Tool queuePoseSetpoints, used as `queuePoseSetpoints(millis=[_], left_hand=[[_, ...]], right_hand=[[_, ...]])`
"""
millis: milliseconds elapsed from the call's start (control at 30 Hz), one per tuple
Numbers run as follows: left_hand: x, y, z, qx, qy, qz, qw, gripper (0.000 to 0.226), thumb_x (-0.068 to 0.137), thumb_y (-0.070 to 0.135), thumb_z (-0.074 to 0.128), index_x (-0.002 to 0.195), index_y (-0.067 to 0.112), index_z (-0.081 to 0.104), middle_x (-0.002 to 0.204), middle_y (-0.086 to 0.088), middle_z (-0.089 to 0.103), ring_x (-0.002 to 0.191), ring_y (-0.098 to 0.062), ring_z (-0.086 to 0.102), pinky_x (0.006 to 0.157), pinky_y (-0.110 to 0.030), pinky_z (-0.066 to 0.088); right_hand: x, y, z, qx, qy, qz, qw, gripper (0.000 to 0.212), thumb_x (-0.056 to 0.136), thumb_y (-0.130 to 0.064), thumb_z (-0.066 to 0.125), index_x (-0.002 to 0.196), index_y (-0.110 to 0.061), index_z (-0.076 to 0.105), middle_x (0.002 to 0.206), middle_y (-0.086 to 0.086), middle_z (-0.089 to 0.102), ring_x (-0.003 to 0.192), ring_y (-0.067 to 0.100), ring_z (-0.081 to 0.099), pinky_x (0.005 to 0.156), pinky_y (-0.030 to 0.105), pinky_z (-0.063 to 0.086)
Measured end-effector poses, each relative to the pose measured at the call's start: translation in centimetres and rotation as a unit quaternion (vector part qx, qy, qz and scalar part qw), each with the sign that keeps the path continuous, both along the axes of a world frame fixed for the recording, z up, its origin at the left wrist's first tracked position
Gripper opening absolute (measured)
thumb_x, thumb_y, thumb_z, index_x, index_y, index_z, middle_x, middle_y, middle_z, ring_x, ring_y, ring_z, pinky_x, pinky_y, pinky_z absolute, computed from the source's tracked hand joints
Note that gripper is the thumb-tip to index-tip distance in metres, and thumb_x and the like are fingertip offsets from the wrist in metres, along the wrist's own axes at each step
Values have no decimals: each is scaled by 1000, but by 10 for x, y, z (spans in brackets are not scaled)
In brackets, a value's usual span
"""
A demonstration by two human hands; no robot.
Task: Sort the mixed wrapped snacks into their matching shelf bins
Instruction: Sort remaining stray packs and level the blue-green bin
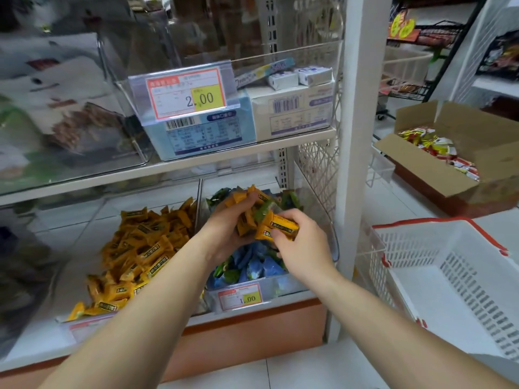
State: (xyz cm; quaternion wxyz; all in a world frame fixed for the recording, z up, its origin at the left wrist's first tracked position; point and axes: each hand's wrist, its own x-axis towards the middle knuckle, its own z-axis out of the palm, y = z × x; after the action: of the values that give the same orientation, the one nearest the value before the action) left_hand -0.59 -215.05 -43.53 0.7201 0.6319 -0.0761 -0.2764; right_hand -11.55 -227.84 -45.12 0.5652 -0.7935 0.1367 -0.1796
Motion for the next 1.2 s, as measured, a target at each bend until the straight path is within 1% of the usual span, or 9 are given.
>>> queuePoseSetpoints(millis=[167, 300, 433, 600, 700, 833, 967, 1033, 1200], left_hand=[[3, 4, 0, 16, -31, 79, 996, 49, 74, 46, 77, 111, 15, 70, 100, -11, 75, 96, -26, 72, 72, -37, 59], [2, 10, 8, 29, -52, 83, 995, 30, 84, 40, 74, 106, 19, 71, 95, -6, 75, 87, -20, 73, 68, -34, 57], [-8, 21, 18, 57, -75, 79, 992, 27, 87, 39, 73, 107, 21, 70, 96, -6, 75, 88, -21, 72, 70, -36, 55], [-29, 47, 32, 64, -104, 88, 989, 30, 85, 39, 73, 107, 19, 70, 99, -8, 76, 89, -22, 72, 78, -39, 56], [-35, 69, 38, 73, -126, 128, 981, 32, 88, 38, 71, 109, 14, 70, 97, -10, 76, 88, -22, 74, 67, -31, 56], [-32, 111, 37, 87, -185, 229, 952, 22, 88, 31, 74, 104, 17, 72, 87, -4, 76, 77, -16, 74, 58, -26, 55], [-15, 155, 29, 169, -276, 252, 912, 21, 87, 39, 73, 105, 29, 71, 89, 9, 76, 84, -5, 71, 69, -18, 51], [-3, 173, 23, 216, -277, 271, 896, 33, 84, 47, 74, 113, 34, 66, 94, 11, 75, 88, -5, 70, 70, -19, 51], [26, 203, -3, 362, -282, 244, 854, 71, 87, 45, 71, 148, 28, 39, 132, -3, 62, 119, -26, 59, 100, -40, 48]], right_hand=[[0, -11, -8, -35, 46, -12, 998, 21, 89, -18, 66, 104, -32, 61, 99, 4, 64, 85, 28, 67, 82, 46, 57], [-1, -15, -2, -75, 7, -47, 996, 23, 90, -20, 68, 98, -39, 58, 99, -9, 48, 76, 18, 64, 78, 38, 57], [2, -9, 11, 115, -37, 9, 993, 19, 93, -13, 66, 95, -32, 62, 88, 1, 72, 69, 17, 73, 61, 28, 58], [17, 29, 22, 296, -39, 30, 954, 17, 95, -10, 61, 99, -26, 67, 96, 0, 75, 86, 16, 73, 70, 27, 59], [26, 63, 30, 317, -57, 95, 942, 15, 95, -11, 62, 101, -22, 69, 93, -3, 76, 88, 12, 73, 70, 23, 58], [45, 108, 33, 157, -59, 129, 977, 22, 94, -15, 61, 113, -26, 68, 105, -6, 73, 100, 13, 68, 92, 32, 55], [70, 143, 36, -10, -60, 176, 983, 41, 95, -19, 60, 136, -21, 58, 124, -12, 63, 121, 8, 55, 100, 13, 36], [84, 153, 33, -88, -56, 192, 976, 44, 95, -22, 59, 139, -23, 55, 130, -6, 62, 122, 13, 55, 99, 18, 36], [105, 167, 13, -333, -43, 185, 924, 45, 97, -34, 57, 141, -27, 50, 129, 5, 63, 117, 27, 58, 96, 36, 48]])
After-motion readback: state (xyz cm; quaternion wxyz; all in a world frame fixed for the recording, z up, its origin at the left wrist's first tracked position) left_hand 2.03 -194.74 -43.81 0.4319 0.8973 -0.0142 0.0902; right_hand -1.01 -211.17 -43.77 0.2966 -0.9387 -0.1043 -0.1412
